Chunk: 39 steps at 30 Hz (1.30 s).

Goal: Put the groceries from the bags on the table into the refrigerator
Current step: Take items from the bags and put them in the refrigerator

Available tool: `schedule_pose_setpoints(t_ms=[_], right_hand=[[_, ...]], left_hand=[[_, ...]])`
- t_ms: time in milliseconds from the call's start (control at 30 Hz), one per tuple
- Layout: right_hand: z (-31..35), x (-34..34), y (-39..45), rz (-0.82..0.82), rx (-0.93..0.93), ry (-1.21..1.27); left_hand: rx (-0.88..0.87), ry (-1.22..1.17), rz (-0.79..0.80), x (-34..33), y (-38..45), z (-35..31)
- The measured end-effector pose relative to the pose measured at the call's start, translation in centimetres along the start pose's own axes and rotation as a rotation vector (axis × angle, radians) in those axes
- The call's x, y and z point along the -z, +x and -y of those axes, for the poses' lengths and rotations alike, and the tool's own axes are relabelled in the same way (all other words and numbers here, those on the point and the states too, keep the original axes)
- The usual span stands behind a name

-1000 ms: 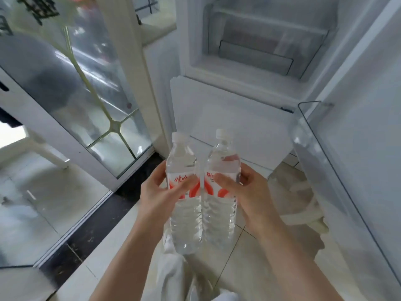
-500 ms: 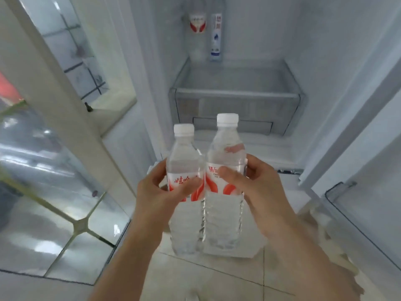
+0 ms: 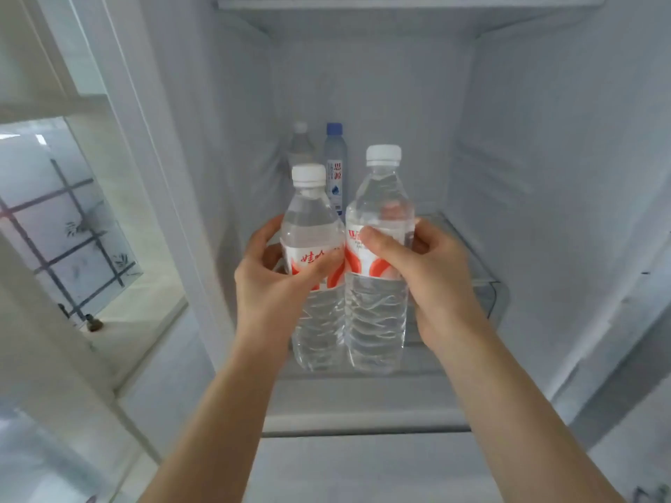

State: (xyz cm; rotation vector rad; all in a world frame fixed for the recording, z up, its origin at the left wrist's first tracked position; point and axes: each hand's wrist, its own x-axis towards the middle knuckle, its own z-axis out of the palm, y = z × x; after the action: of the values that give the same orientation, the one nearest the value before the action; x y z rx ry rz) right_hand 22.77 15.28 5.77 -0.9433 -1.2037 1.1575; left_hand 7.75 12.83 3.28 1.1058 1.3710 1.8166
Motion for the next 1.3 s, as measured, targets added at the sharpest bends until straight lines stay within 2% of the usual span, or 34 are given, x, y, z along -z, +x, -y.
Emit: schedule_pose_setpoints(t_ms=[200,333,500,733,900,1133,1300], right_hand=[[0.5,-1.4,7.7,-0.037,0.157,-0.039],[-0.7,-1.9,12.3,-0.052,0.193,-0.087],[-2.6,-1.0,15.6,0.020,0.232,-0.134],[-4.3,0.6,17.8,0.191,0.181,-0.127],[-5.5,1.1,18.5,0.220,0.140,-0.097],[-6.5,1.5,18.9,0.245,0.070,-0.059],[-6.7,2.4,18.6,0.259,0.062,-0.111]], left_hand=[[-0.077,-0.020,-0.033,-3.9,7.4,0.2],[-0.105,-0.011,-0.009,-5.6,11.5,1.7],[-0.100,-0.034,0.033,-6.6,14.6,3.9],[-0.056,-0.113,0.081,-7.1,16.2,5.7],[-0.041,-0.090,0.173,-6.4,16.8,6.3],[-0.053,-0.136,0.218,-6.2,16.7,6.9],[-0.117,-0.008,0.276,-5.4,16.5,7.1]])
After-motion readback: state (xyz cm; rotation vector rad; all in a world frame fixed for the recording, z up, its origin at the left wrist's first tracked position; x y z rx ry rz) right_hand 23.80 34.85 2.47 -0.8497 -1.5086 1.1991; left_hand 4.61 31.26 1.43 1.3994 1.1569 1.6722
